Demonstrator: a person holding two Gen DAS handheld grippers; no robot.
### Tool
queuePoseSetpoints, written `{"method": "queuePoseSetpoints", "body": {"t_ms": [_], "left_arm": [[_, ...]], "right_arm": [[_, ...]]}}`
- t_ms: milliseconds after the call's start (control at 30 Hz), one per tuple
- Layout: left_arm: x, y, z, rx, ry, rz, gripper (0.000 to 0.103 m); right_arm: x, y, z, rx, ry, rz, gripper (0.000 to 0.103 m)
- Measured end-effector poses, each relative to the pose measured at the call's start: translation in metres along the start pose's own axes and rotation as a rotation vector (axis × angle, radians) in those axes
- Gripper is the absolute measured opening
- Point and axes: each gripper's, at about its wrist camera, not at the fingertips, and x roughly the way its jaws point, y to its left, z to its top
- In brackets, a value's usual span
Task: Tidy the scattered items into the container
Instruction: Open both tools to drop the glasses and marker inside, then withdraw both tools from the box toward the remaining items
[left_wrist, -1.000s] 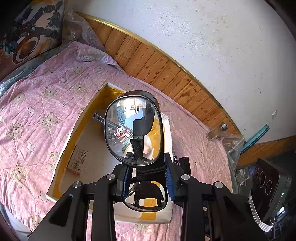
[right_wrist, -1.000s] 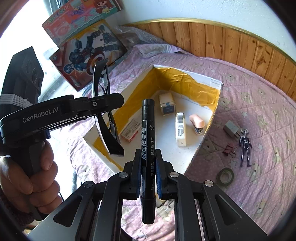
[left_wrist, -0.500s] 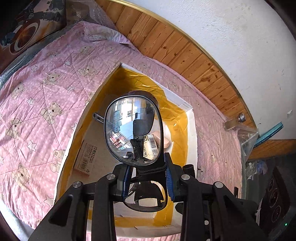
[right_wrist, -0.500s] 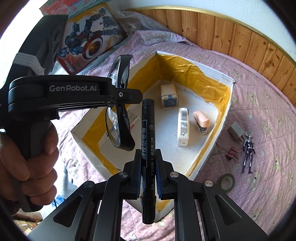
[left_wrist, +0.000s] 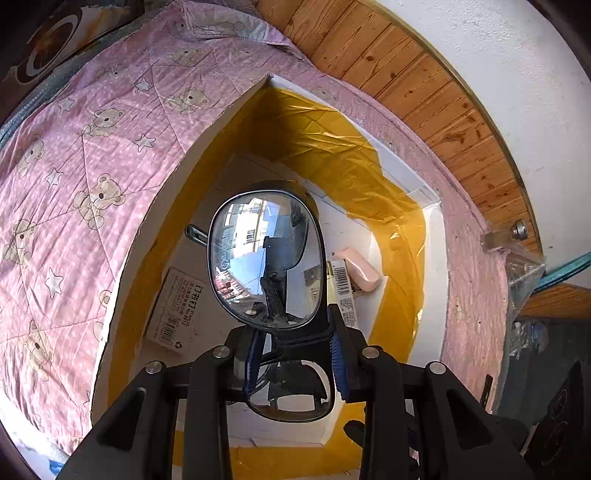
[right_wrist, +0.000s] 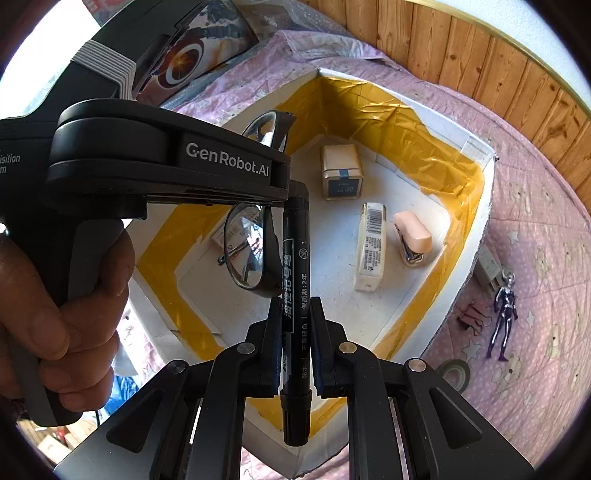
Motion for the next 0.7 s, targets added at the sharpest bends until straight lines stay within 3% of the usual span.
{"method": "queuePoseSetpoints", "body": {"t_ms": [333, 400, 467, 700], "left_arm": [[0.023, 0.0, 0.007, -0.003, 0.059, 0.045, 0.033], [0.026, 0.002, 0.008, -0.016, 0.077, 0.042, 0.034], [0.026, 0.004, 0.009, -0.016, 0.085, 0.05, 0.035], [0.01, 0.007, 0.005, -0.022, 0.066, 0.049, 0.041]], "right_arm": [[0.01, -0.004, -0.002, 0.027, 0.042, 0.023, 0.015], [0.008, -0.006, -0.004, 0.04, 0.041, 0.026, 0.022], [0.004, -0.007, -0.005, 0.052, 0.032, 0.031, 0.028], [-0.009, -0.006, -0.012, 0.08, 0.019, 0.056, 0.028]]}}
